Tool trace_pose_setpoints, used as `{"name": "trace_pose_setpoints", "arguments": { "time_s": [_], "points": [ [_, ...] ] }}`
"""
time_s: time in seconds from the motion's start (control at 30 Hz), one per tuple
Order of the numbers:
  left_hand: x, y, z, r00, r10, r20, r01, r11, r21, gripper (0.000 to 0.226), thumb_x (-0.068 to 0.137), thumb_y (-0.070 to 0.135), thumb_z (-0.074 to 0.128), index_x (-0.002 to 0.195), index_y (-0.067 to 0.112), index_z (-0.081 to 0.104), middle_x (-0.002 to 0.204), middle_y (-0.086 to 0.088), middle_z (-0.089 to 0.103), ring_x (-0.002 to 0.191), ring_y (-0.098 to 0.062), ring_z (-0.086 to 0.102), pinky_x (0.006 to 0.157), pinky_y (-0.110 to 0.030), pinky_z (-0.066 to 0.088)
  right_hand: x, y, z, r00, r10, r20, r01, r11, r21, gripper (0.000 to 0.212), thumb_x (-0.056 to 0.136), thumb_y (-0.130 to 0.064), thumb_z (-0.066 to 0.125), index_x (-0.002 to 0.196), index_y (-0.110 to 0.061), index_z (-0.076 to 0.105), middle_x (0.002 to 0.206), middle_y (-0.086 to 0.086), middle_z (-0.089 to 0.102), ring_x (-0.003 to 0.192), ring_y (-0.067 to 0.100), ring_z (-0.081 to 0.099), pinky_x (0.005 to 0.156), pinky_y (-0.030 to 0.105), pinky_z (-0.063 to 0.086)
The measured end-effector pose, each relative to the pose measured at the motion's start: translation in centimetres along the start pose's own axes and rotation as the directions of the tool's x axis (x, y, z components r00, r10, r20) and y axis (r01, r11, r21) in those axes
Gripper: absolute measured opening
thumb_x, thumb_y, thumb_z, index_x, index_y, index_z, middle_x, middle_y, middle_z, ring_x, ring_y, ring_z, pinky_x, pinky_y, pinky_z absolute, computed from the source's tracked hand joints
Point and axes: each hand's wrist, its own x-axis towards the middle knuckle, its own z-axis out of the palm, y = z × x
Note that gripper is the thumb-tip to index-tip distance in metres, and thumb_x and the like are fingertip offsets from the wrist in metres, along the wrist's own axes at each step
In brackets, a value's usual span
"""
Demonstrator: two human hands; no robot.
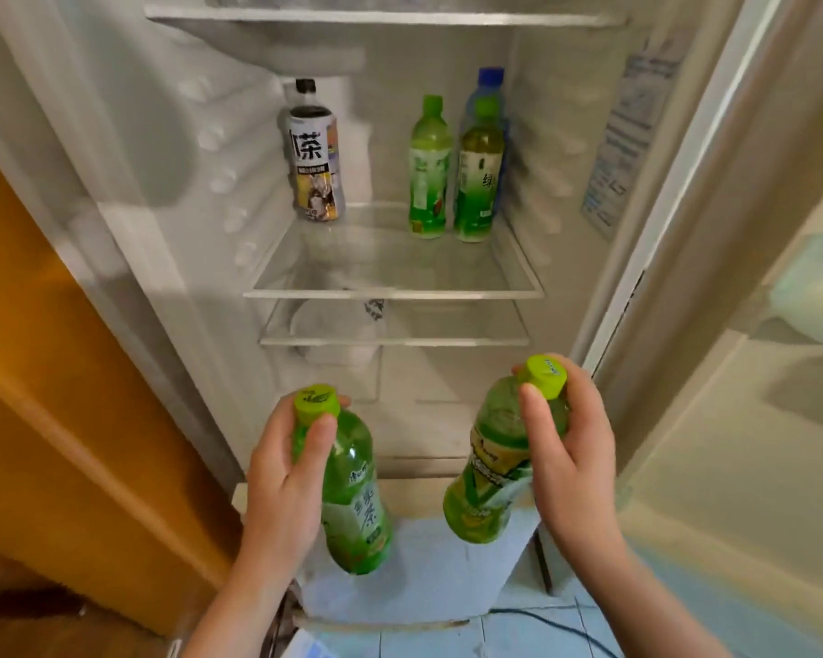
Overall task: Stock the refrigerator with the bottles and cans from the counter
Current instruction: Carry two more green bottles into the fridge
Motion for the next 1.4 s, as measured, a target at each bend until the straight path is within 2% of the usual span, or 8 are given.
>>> {"name": "trace_pose_setpoints", "arguments": {
  "time_s": [0.1,0.27,0.6,0.73,0.83,1.0,1.23,1.4],
  "points": [
    [6.5,0.6,0.6,0.993,0.089,0.072,-0.086,0.996,-0.038,0.032,0.081,0.061,0.053,0.096,0.035,0.065,0.097,0.010,0.068,0.086,-0.003,0.063,0.072,-0.014,0.050,4.9,-0.7,2.2,0.995,-0.084,-0.057,0.083,0.996,-0.019,0.009,0.091,-0.027,0.050,0.097,-0.026,0.057,0.087,-0.012,0.058,0.082,0.007,0.056,0.072,0.013,0.044],
    [16.6,2.3,3.1,0.961,0.222,0.166,-0.191,0.964,-0.184,0.021,0.083,0.044,0.051,0.095,0.040,0.067,0.099,0.013,0.070,0.087,0.000,0.063,0.073,-0.013,0.050,12.2,-1.4,4.8,0.960,-0.209,-0.188,0.196,0.977,-0.086,0.012,0.091,-0.030,0.051,0.102,-0.027,0.056,0.090,-0.017,0.058,0.085,0.002,0.056,0.074,0.010,0.042],
    [28.0,4.2,9.8,0.910,0.376,0.172,-0.351,0.923,-0.161,0.024,0.085,0.046,0.048,0.091,0.028,0.061,0.084,0.026,0.065,0.074,0.009,0.059,0.064,-0.004,0.043,24.0,-0.2,6.9,0.910,-0.331,-0.250,0.247,0.917,-0.314,0.017,0.092,-0.037,0.049,0.107,-0.031,0.053,0.090,-0.027,0.057,0.087,-0.006,0.055,0.073,0.004,0.038],
    [30.6,3.1,12.6,0.922,0.346,0.172,-0.334,0.938,-0.097,0.009,0.092,0.037,0.049,0.090,0.034,0.057,0.083,0.028,0.062,0.073,0.011,0.055,0.066,-0.002,0.040,27.3,1.3,7.6,0.936,-0.257,-0.238,0.184,0.939,-0.292,0.005,0.095,-0.037,0.049,0.093,-0.041,0.049,0.084,-0.022,0.057,0.082,-0.008,0.053,0.070,0.004,0.037],
    [32.4,1.8,14.3,0.923,0.332,0.196,-0.332,0.943,-0.031,0.008,0.096,0.033,0.048,0.092,0.034,0.055,0.087,0.024,0.063,0.079,0.009,0.057,0.069,-0.003,0.040,29.3,2.8,8.2,0.935,-0.234,-0.266,0.148,0.940,-0.308,0.008,0.095,-0.036,0.049,0.091,-0.043,0.048,0.085,-0.026,0.055,0.083,-0.008,0.052,0.073,0.016,0.038],
    [34.6,0.0,16.7,0.932,0.311,0.183,-0.320,0.947,0.020,0.028,0.094,0.040,0.046,0.109,0.018,0.054,0.098,0.005,0.062,0.093,-0.009,0.058,0.086,-0.029,0.048,32.1,5.4,8.9,0.941,-0.230,-0.247,0.125,0.917,-0.378,0.017,0.095,-0.034,0.049,0.103,-0.022,0.058,0.092,-0.012,0.059,0.087,0.010,0.056,0.074,0.026,0.041],
    [36.1,-0.8,18.3,0.962,0.255,0.094,-0.260,0.965,0.041,0.031,0.098,0.032,0.045,0.123,0.016,0.051,0.105,0.005,0.061,0.097,-0.010,0.056,0.087,-0.027,0.045,33.9,6.9,9.7,0.929,-0.278,-0.247,0.156,0.895,-0.419,0.023,0.094,-0.032,0.045,0.101,-0.014,0.059,0.090,0.001,0.063,0.083,0.020,0.058,0.073,0.036,0.047],
    [36.2,-1.0,18.1,0.960,0.257,0.111,-0.262,0.964,0.036,0.034,0.097,0.033,0.047,0.126,0.016,0.051,0.111,0.005,0.062,0.102,-0.009,0.057,0.091,-0.027,0.045,33.3,7.0,9.6,0.915,-0.278,-0.294,0.153,0.910,-0.386,0.023,0.093,-0.037,0.044,0.104,-0.021,0.059,0.092,-0.009,0.061,0.084,0.008,0.056,0.070,0.027,0.043]
  ]
}}
